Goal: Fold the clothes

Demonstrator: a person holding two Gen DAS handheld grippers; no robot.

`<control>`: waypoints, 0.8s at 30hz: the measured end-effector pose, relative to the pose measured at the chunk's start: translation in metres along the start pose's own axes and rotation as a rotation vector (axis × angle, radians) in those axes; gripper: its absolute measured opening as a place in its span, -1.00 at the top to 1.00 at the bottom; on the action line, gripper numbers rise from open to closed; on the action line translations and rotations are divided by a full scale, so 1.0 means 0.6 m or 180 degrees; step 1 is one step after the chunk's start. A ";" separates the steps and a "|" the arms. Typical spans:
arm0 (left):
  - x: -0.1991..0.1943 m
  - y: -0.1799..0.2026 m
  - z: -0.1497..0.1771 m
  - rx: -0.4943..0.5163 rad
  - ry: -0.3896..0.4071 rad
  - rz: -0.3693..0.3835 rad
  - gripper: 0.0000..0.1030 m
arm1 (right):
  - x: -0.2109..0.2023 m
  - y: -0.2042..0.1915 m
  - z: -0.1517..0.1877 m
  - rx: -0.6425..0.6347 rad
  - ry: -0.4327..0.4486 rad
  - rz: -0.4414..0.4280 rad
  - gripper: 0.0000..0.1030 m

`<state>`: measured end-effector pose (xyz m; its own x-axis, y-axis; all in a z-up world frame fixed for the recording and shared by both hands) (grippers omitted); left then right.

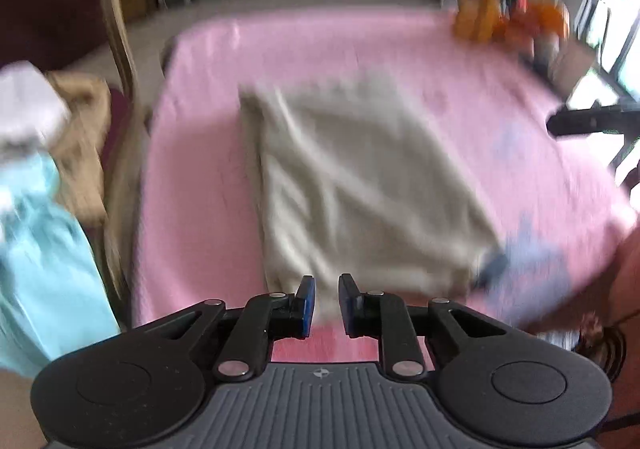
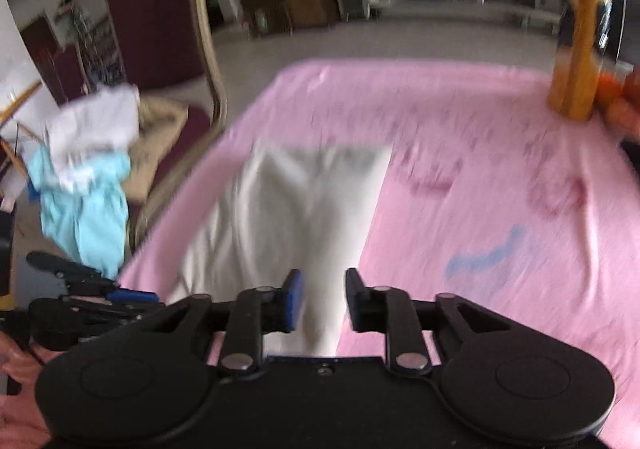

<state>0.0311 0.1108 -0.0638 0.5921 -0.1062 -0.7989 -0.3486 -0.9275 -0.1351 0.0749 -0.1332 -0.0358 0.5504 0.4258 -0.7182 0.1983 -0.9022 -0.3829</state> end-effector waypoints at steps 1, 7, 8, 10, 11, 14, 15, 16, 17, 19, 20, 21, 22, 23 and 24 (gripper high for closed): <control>-0.003 -0.008 -0.017 -0.0022 0.0128 -0.0047 0.62 | -0.004 0.001 -0.017 -0.0049 0.0082 0.0010 0.50; 0.052 -0.031 -0.114 -0.0238 0.0462 -0.0129 0.65 | 0.068 0.014 -0.081 -0.0161 0.0237 0.0084 0.74; 0.071 -0.034 -0.128 -0.0286 0.0462 -0.0091 0.64 | 0.092 0.019 -0.086 -0.0058 0.0150 0.0018 0.74; 0.113 -0.039 -0.149 -0.0378 0.0421 -0.0049 0.72 | 0.144 0.030 -0.094 0.0258 -0.0043 -0.0221 0.74; 0.135 -0.044 -0.154 -0.0424 0.0398 -0.0052 0.75 | 0.169 0.035 -0.097 0.0450 -0.0124 -0.0355 0.73; 0.193 -0.073 -0.140 -0.0723 0.0067 -0.0126 0.87 | 0.243 0.049 -0.102 0.0963 -0.0360 -0.0709 0.71; 0.203 -0.083 -0.128 -0.0879 -0.0011 -0.0115 0.86 | 0.268 0.053 -0.100 0.1102 -0.0458 -0.0805 0.71; 0.211 -0.092 -0.118 -0.1009 -0.0079 -0.0104 0.83 | 0.292 0.057 -0.096 0.1231 -0.0574 -0.0894 0.70; 0.209 -0.092 -0.119 -0.1003 -0.0101 -0.0101 0.83 | 0.316 0.060 -0.092 0.1341 -0.0688 -0.0980 0.70; 0.201 -0.084 -0.114 -0.0867 -0.0105 -0.0162 0.79 | 0.352 0.067 -0.087 0.1481 -0.0785 -0.1089 0.81; 0.200 -0.084 -0.112 -0.0845 -0.0092 -0.0176 0.78 | 0.366 0.074 -0.089 0.1513 -0.0736 -0.1064 0.98; 0.199 -0.083 -0.110 -0.0824 -0.0080 -0.0189 0.78 | 0.376 0.084 -0.093 0.1519 -0.0621 -0.0979 1.00; 0.199 -0.083 -0.108 -0.0809 -0.0069 -0.0198 0.77 | 0.388 0.099 -0.100 0.1538 -0.0479 -0.0897 1.00; 0.200 -0.085 -0.108 -0.0829 -0.0069 -0.0182 0.77 | 0.395 0.115 -0.107 0.1630 -0.0326 -0.0860 1.00; 0.201 -0.088 -0.108 -0.0849 -0.0070 -0.0165 0.77 | 0.398 0.129 -0.113 0.1777 -0.0181 -0.0856 1.00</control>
Point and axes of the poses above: each gripper's, at about its wrist camera, not at the fingertips, and x roughly the way its jaws point, y to its right, z to its underside, the point moved 4 cm from there along x, roughly the way its jaws point, and after that the axes turned 15 degrees about x, right-handed, at the moved point
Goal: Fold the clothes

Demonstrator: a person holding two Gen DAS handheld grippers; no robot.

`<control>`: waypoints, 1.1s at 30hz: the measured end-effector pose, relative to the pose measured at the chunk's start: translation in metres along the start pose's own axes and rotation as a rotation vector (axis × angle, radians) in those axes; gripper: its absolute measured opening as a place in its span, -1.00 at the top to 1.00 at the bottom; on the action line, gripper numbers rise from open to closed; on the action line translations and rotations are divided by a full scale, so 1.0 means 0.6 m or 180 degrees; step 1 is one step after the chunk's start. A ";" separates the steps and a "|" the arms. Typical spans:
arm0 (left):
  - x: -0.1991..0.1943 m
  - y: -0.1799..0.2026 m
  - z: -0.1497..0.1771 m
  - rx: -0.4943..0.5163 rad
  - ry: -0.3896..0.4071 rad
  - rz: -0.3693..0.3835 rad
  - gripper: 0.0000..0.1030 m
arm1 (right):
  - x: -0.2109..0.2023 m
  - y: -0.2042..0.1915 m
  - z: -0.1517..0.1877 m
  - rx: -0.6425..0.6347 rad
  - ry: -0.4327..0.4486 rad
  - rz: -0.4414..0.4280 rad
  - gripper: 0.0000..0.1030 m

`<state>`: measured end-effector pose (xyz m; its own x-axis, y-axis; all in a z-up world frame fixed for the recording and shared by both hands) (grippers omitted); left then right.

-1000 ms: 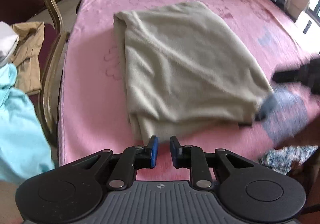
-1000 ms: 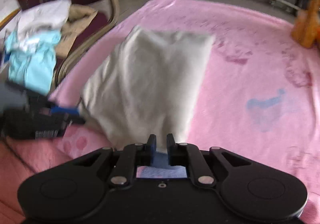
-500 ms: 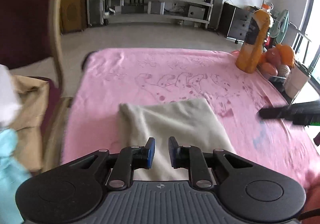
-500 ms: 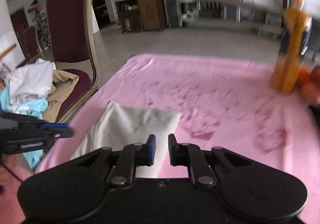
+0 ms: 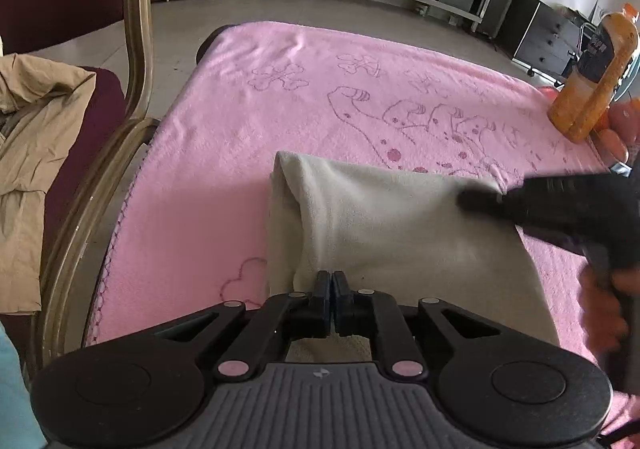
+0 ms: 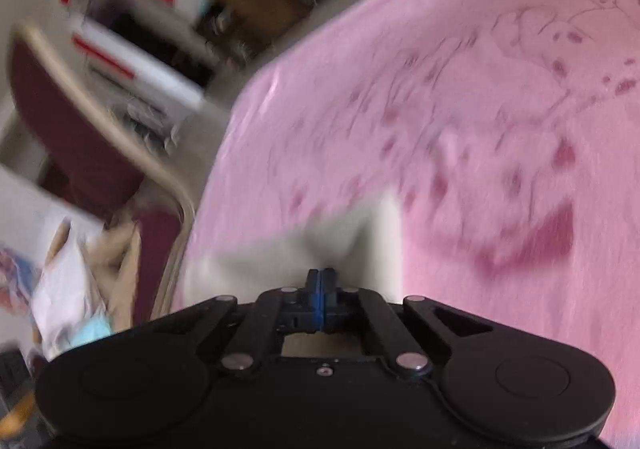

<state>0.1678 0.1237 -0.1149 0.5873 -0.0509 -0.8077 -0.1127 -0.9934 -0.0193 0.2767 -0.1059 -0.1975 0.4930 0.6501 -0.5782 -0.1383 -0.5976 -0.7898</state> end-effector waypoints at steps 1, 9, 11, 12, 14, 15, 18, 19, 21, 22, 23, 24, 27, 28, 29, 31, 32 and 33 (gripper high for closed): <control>0.001 -0.002 -0.001 -0.0016 -0.0002 0.0014 0.77 | -0.001 0.009 -0.013 0.0124 0.0155 -0.0043 1.00; -0.047 -0.008 -0.020 -0.0097 0.0435 0.0237 0.85 | -0.094 0.025 -0.040 0.0360 0.0668 0.0099 0.88; -0.054 0.001 -0.042 -0.0013 0.0638 0.0292 0.85 | -0.114 0.017 -0.030 0.0283 0.0546 -0.0049 0.88; -0.055 0.005 -0.053 0.0024 0.0719 0.0327 0.84 | -0.117 0.013 -0.028 0.0267 0.0477 -0.0117 0.88; -0.030 0.016 -0.070 0.0042 0.0686 0.0462 0.84 | -0.108 0.003 -0.020 0.0283 0.0281 -0.0264 0.88; -0.016 0.021 -0.078 0.0042 0.0660 0.0525 0.84 | -0.099 -0.004 -0.014 0.0285 0.0142 -0.0338 0.88; 0.047 0.007 -0.081 -0.0164 0.0365 0.0565 0.84 | -0.051 -0.012 0.009 0.0319 -0.0375 -0.0466 0.88; 0.069 -0.005 -0.076 -0.0288 0.0242 0.0544 0.90 | -0.037 -0.009 0.016 0.0360 -0.0500 -0.0454 0.88; 0.089 -0.047 -0.058 -0.0746 0.0241 0.0613 0.79 | -0.007 0.014 0.019 0.0530 -0.0626 -0.0328 1.00; 0.090 -0.066 -0.054 -0.0950 0.0270 0.0632 0.78 | 0.002 0.029 0.016 0.0663 -0.0616 -0.0354 1.00; 0.088 -0.082 -0.052 -0.1107 0.0330 0.0564 0.78 | 0.005 0.044 0.010 0.0826 -0.0560 -0.0466 1.00; 0.081 -0.098 -0.053 -0.1219 0.0436 0.0407 0.79 | 0.002 0.059 0.001 0.0990 -0.0394 -0.0558 1.00; 0.060 -0.133 -0.058 -0.1350 0.0556 -0.0183 0.96 | -0.037 0.091 -0.023 0.1234 0.0345 -0.0492 1.00; 0.053 -0.139 -0.060 -0.1358 0.0573 -0.0262 0.97 | -0.055 0.097 -0.028 0.1260 0.0544 -0.0339 0.99; 0.045 -0.141 -0.061 -0.1368 0.0590 -0.0260 0.97 | -0.071 0.100 -0.033 0.1274 0.0644 -0.0235 0.87; 0.017 -0.133 -0.066 -0.1295 0.0631 -0.0233 0.96 | -0.108 0.095 -0.037 0.1246 0.0665 -0.0096 0.84; -0.001 -0.122 -0.071 -0.1191 0.0640 -0.0236 0.95 | -0.130 0.087 -0.037 0.1197 0.0651 -0.0055 0.84; -0.022 -0.110 -0.073 -0.1045 0.0633 -0.0241 0.95 | -0.153 0.077 -0.035 0.1139 0.0619 -0.0023 0.84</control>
<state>0.2028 0.1854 -0.0774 0.7316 0.0370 -0.6807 0.1804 -0.9734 0.1410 0.2428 -0.2031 -0.1767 0.6436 0.5324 -0.5499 -0.4075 -0.3698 -0.8350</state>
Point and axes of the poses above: each gripper's, at about its wrist camera, not at the fingertips, and x roughly the way its jaws point, y to its right, z to its underside, the point moved 4 cm from there along x, roughly the way its jaws point, and after that the axes turned 15 degrees about x, right-handed, at the moved point
